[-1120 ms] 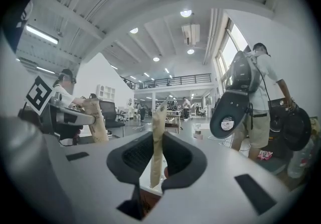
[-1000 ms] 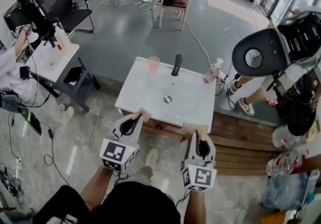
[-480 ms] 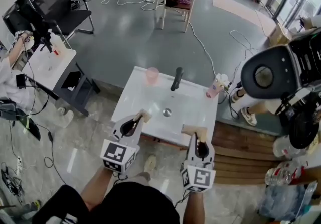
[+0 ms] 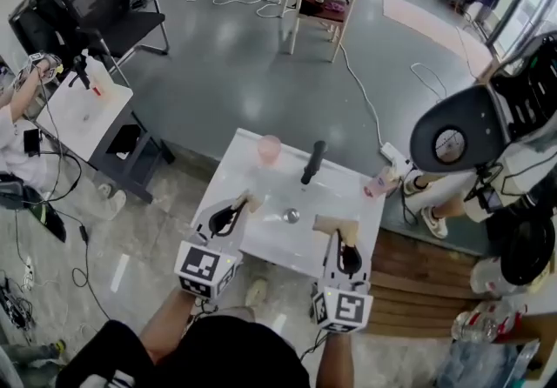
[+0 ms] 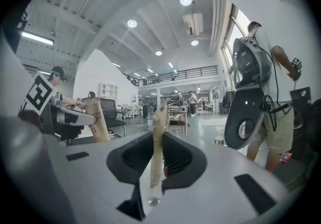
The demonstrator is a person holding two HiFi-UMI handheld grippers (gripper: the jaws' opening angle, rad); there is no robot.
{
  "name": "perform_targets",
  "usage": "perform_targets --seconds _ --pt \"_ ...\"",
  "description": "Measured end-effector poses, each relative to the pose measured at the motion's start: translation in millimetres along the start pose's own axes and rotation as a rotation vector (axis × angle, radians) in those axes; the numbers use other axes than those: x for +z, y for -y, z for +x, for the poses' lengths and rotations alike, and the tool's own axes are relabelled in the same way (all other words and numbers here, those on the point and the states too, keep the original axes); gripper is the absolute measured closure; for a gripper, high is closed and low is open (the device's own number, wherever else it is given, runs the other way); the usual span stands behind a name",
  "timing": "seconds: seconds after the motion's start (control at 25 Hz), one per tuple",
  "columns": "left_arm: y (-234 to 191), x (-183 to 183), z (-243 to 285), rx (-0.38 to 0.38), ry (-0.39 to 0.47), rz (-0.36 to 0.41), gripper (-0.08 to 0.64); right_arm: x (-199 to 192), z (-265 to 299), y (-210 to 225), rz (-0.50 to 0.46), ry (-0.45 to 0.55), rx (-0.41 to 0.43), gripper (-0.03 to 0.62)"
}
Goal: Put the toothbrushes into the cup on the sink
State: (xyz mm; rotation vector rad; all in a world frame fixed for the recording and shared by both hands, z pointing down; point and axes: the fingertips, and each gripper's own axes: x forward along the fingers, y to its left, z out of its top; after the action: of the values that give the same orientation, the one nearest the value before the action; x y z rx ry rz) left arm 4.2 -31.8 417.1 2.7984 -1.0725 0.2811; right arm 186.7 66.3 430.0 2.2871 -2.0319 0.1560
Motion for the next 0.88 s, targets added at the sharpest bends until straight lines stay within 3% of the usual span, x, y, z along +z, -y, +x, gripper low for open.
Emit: perform_targets --seconds 0.64,0.88 --pt "-77 12 22 0.093 0.042 -0.016 0.554 32 102 -40 -0.04 0.073 0.11 0.538" --pt "-99 15 17 0.162 0.053 -0.03 0.554 43 136 -57 -0.076 0.1 0.169 0.538"
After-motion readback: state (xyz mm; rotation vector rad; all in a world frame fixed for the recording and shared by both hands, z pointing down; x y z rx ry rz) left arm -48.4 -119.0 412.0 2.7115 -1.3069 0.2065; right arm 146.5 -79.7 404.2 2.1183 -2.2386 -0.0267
